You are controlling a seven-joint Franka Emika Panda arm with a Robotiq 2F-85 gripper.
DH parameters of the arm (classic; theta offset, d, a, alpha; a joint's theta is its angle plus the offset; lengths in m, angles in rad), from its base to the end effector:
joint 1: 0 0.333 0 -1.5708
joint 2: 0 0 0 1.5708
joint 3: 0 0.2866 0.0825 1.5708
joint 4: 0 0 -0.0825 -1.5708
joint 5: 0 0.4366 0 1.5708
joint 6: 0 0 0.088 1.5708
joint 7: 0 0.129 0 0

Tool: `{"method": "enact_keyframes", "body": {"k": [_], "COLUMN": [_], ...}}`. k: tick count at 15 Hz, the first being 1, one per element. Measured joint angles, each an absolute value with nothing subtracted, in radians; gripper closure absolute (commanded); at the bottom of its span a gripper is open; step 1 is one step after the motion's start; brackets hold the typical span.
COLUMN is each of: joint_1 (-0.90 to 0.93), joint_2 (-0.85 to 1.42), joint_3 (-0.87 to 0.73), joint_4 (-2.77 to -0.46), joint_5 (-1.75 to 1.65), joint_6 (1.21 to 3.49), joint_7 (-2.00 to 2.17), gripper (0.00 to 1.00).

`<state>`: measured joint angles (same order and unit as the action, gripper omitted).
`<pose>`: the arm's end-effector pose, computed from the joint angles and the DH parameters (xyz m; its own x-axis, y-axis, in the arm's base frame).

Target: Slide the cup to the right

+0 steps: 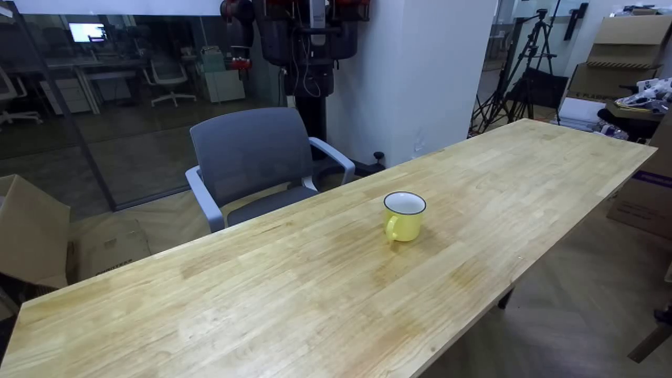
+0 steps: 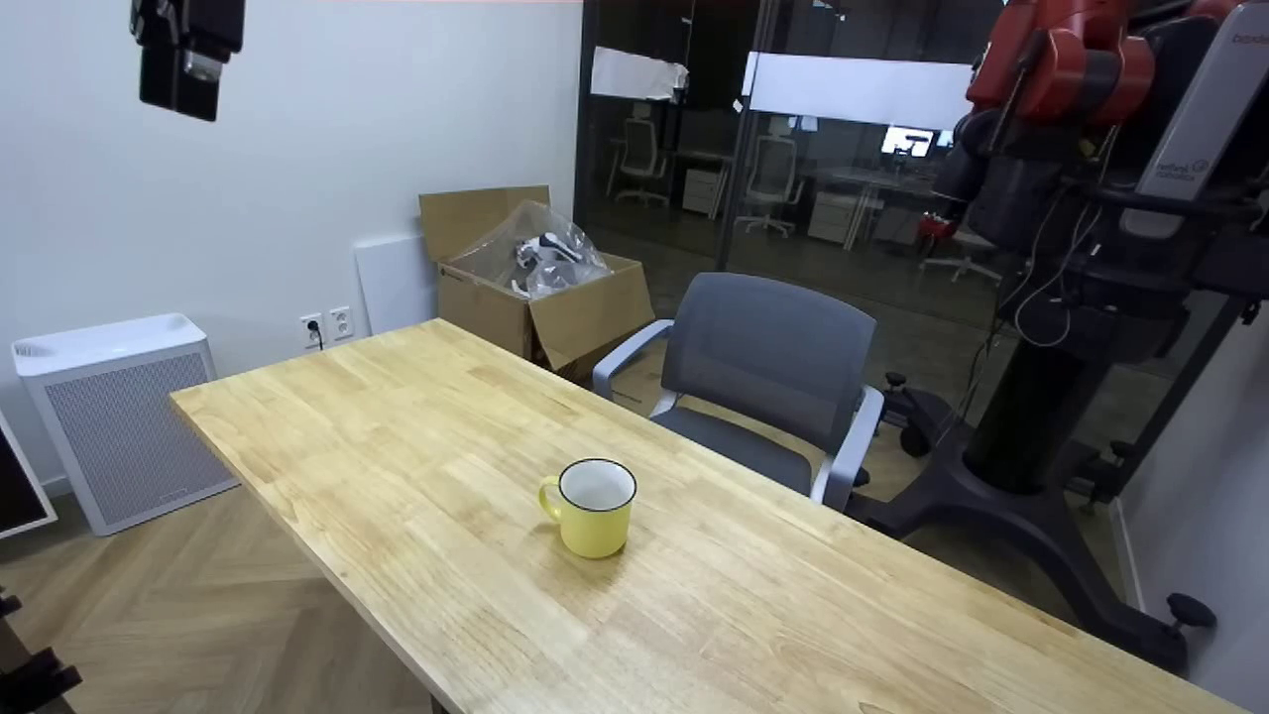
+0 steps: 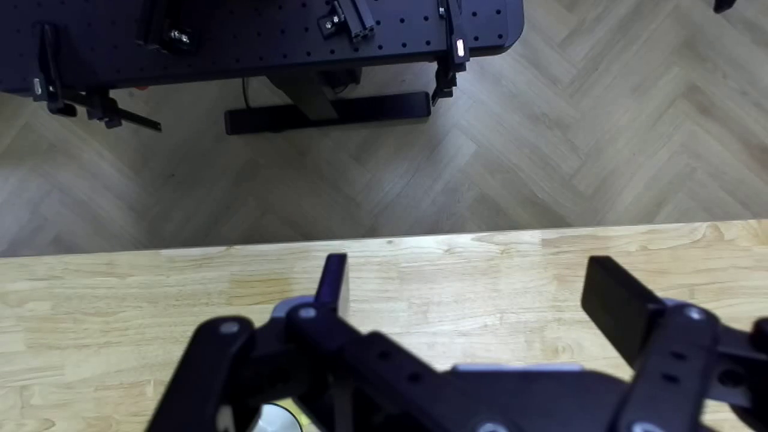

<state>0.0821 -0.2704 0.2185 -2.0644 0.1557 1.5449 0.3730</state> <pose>0.4722 0.1717 0.4654 0.9580 -0.1001 -0.2687 -0.1026 -0.9947 0.0047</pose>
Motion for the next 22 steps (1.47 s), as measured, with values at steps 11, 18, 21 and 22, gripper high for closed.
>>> {"method": "enact_keyframes", "body": {"k": [11, 18, 21, 22], "joint_1": [0.082, 0.065, 0.023, 0.005], "joint_2": [-0.270, -0.267, -0.245, -0.231], "joint_3": [0.218, 0.210, 0.178, 0.165], "joint_4": [-2.064, -2.123, -2.196, -2.220], "joint_5": [0.156, 0.060, 0.007, -0.006], "joint_6": [1.545, 1.828, 2.051, 2.119], "joint_7": [0.373, 0.420, 0.457, 0.473], "gripper": [0.00, 0.00, 0.00, 0.00]}}
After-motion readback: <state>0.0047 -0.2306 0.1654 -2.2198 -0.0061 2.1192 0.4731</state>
